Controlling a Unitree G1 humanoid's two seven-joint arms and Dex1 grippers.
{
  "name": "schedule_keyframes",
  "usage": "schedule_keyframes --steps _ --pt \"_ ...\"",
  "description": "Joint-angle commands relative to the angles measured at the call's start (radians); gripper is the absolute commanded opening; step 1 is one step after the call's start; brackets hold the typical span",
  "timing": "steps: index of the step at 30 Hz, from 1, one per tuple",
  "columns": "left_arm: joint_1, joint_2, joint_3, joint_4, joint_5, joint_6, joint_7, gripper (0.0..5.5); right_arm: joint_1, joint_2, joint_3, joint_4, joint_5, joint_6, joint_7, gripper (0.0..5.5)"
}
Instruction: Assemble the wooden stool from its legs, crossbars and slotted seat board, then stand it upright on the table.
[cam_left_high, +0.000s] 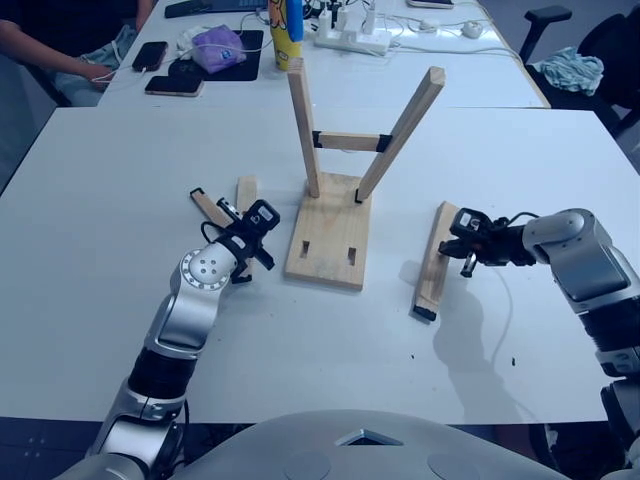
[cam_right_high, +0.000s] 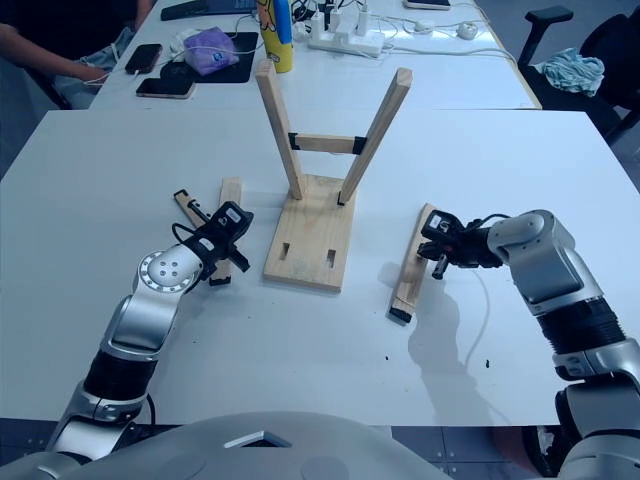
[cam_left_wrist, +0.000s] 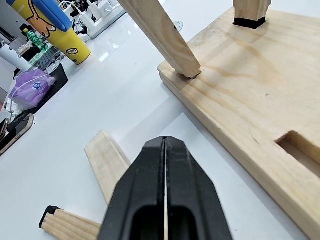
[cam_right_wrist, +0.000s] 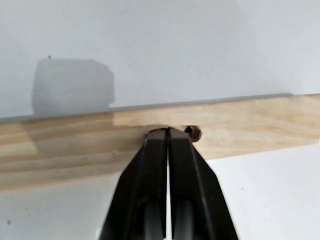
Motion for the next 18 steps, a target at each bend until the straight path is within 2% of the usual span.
schedule_keyframes --steps 1,4,9,15,18 --pt "-0.024 0.002 -0.012 0.026 -0.004 -0.002 0.002 0.02 -0.049 0.053 0.08 0.086 -0.05 -0.126 0.05 0.0" --pt "-0.032 0.0 -0.016 0.031 -0.007 -0.006 0.001 0.02 -0.087 0.092 0.099 0.154 -0.08 -0.2 0.04 0.0" --pt "-0.024 0.003 -0.003 0.034 -0.015 -0.026 0.007 0.02 -0.138 0.166 0.042 0.211 -0.064 -0.237 -0.027 0.0" --pt "-0.026 0.01 0.014 0.039 -0.027 -0.055 0.025 0.02 -0.121 0.172 -0.018 0.108 -0.045 -0.211 -0.054 0.0" --pt "-0.018 0.018 0.048 0.03 -0.034 -0.085 0.044 0.02 -0.12 0.143 -0.093 -0.006 -0.022 -0.125 -0.073 0.0"
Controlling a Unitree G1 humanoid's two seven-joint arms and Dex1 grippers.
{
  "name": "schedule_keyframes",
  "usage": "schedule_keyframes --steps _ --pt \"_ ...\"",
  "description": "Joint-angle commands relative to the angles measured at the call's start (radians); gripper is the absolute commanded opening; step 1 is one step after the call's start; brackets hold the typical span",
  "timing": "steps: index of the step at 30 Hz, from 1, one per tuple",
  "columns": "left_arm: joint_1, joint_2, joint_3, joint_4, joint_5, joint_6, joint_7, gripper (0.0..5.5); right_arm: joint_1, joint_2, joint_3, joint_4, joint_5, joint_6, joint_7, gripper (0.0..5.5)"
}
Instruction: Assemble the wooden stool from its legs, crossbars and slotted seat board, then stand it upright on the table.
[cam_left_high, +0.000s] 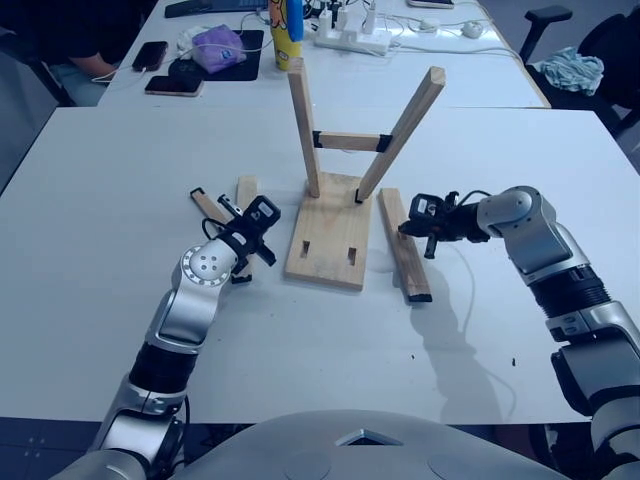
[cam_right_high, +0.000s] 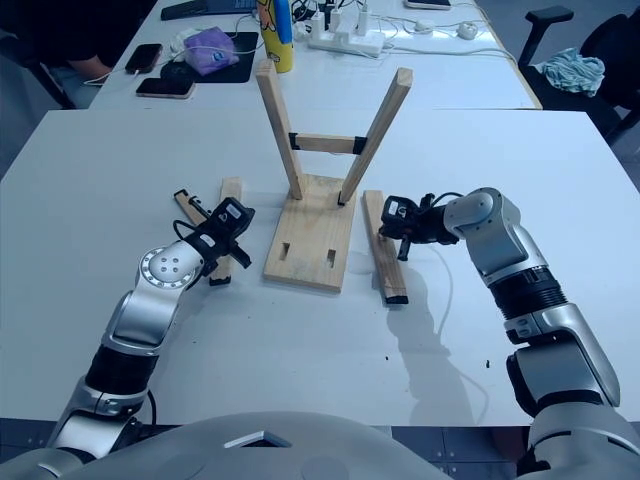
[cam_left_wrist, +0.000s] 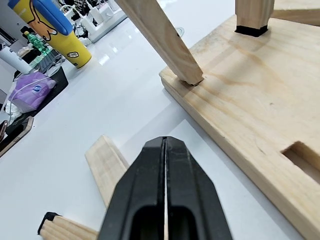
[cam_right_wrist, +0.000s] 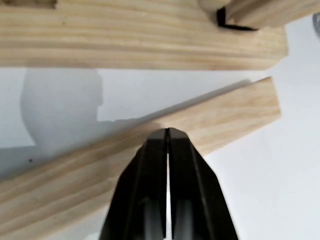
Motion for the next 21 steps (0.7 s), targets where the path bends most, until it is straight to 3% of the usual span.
schedule_keyframes --steps 1,6,11,21 --pt "0.005 0.018 0.045 -0.007 -0.008 -0.039 0.029 0.02 0.002 -0.047 -0.095 -0.137 0.028 0.098 -0.027 0.0" --pt "0.077 -0.068 0.246 -0.046 -0.129 -0.086 0.137 0.02 0.05 -0.029 -0.239 -0.276 0.149 0.286 -0.059 0.0" --pt "0.111 -0.157 0.479 -0.035 -0.254 -0.043 0.277 0.7 0.229 0.039 -0.283 -0.401 0.221 0.389 -0.153 0.0" --pt "-0.025 -0.263 0.582 0.206 -0.441 0.069 0.369 2.07 0.292 0.143 -0.224 -0.387 0.216 0.372 -0.291 0.0"
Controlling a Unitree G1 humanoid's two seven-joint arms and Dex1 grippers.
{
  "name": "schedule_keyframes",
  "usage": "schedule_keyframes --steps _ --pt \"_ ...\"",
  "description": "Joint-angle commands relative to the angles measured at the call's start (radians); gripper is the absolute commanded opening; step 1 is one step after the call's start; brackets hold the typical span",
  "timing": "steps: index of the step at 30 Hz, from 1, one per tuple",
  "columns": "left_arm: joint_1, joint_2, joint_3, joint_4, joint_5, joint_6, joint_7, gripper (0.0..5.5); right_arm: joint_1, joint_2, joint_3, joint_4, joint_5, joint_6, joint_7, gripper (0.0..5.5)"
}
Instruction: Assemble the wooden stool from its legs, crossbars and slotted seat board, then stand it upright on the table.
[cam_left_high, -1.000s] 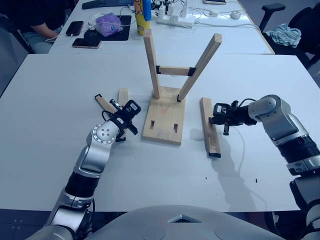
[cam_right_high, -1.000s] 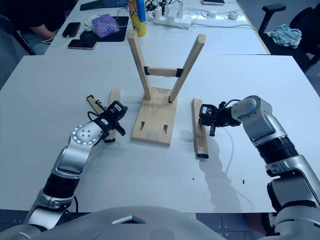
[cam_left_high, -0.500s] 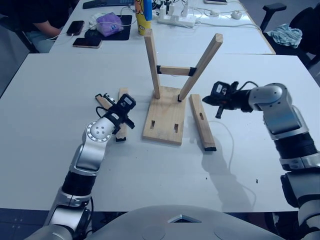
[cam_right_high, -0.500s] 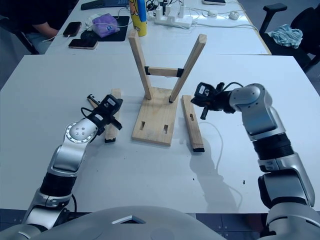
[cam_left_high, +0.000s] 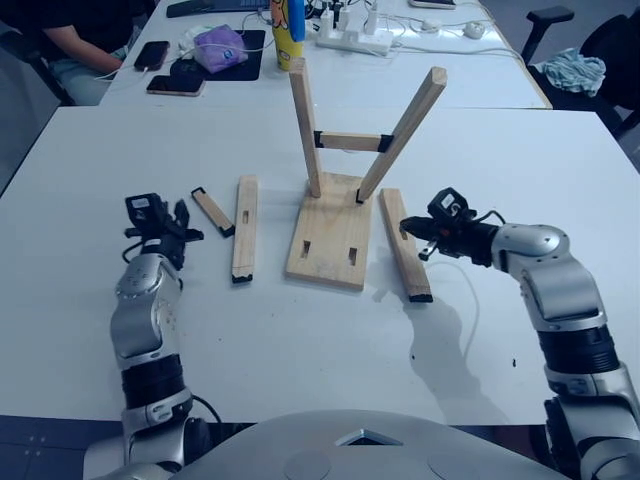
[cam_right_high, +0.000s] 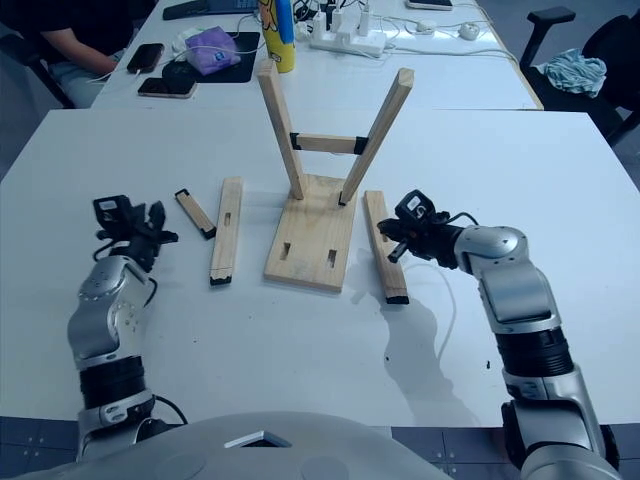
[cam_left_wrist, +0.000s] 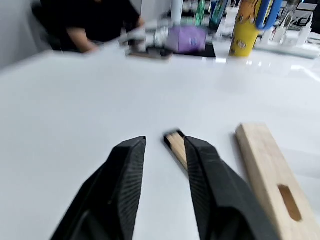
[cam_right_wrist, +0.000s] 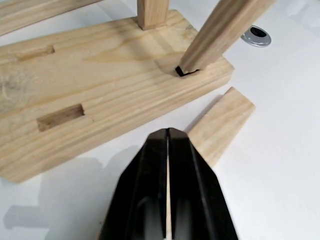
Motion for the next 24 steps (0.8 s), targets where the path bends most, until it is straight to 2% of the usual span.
schedule_keyframes --steps 1,4,15,24 --pt "-0.071 -0.016 0.022 0.099 -0.051 0.037 0.029 2.18 -0.009 0.02 0.017 0.019 -0.003 -0.011 -0.035 0.0" --pt "-0.094 -0.024 0.02 0.142 -0.077 0.057 0.035 2.64 -0.021 0.027 0.021 0.028 0.001 -0.012 -0.045 0.0" --pt "-0.129 -0.034 -0.038 0.229 -0.124 0.118 0.028 2.64 0.002 0.065 0.058 0.022 -0.009 -0.001 -0.106 0.0" --pt "-0.108 0.065 -0.1 0.343 -0.064 0.179 0.014 2.64 0.038 0.099 0.091 -0.034 -0.014 0.012 -0.174 0.0"
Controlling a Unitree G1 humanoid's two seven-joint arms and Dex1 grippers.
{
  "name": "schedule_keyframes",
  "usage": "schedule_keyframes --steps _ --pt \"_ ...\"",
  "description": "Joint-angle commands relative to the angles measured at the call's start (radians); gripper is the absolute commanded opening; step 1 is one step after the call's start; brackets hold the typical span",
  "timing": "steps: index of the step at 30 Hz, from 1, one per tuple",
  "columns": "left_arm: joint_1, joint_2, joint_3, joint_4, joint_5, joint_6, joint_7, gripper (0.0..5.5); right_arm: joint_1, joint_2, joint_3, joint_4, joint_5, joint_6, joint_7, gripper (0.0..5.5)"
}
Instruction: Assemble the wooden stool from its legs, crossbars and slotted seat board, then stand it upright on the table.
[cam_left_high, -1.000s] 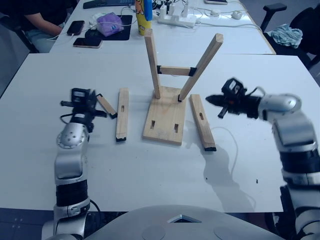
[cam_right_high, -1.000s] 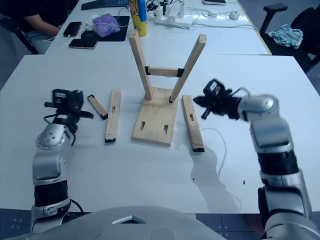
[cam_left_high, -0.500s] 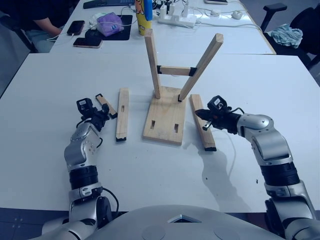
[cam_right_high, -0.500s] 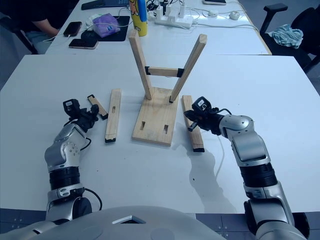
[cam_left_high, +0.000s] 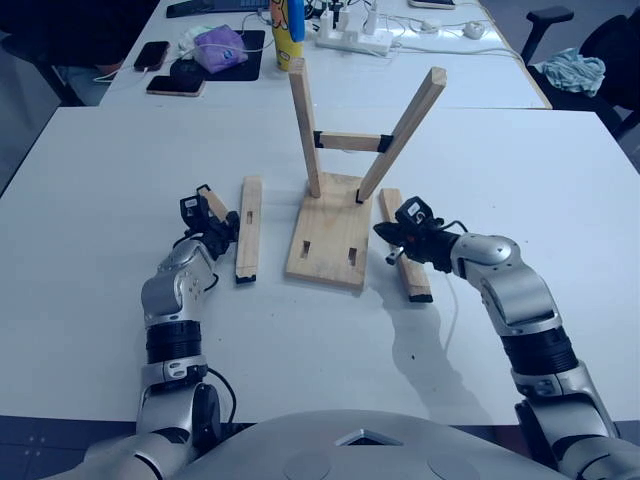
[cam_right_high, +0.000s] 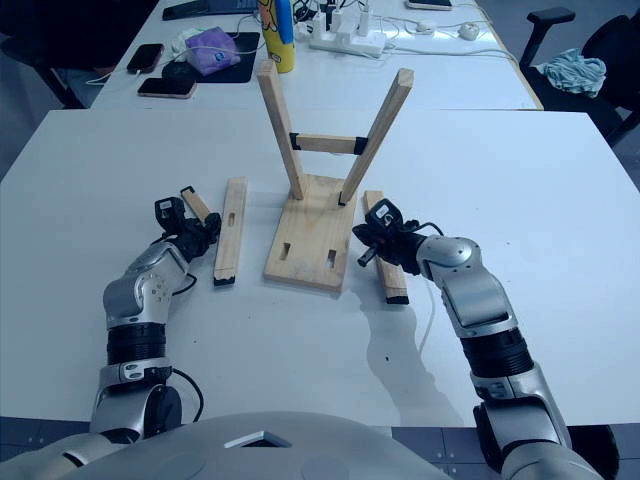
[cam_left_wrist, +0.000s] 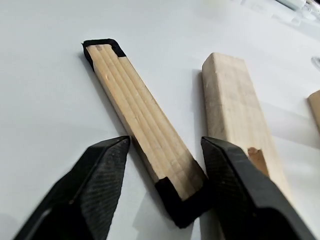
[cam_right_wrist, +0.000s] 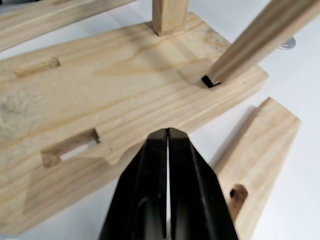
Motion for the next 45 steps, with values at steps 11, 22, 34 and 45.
schedule_keyframes --steps 11,22,34,45 --pt "0.097 0.018 0.168 -0.041 -0.104 0.221 0.069 2.64 0.055 0.026 0.004 -0.065 -0.011 0.045 -0.103 0.0" --pt "0.084 -0.059 0.162 -0.267 -0.152 0.279 0.155 2.64 0.052 0.021 0.019 -0.043 -0.018 0.035 -0.11 0.0" --pt "0.108 -0.158 0.105 -0.307 -0.136 0.159 0.197 2.64 0.025 0.02 0.047 0.021 -0.024 -0.005 -0.081 0.0" --pt "0.06 -0.136 0.095 -0.047 -0.094 0.027 0.184 2.64 -0.014 0.026 0.078 0.048 -0.029 -0.01 -0.059 0.0"
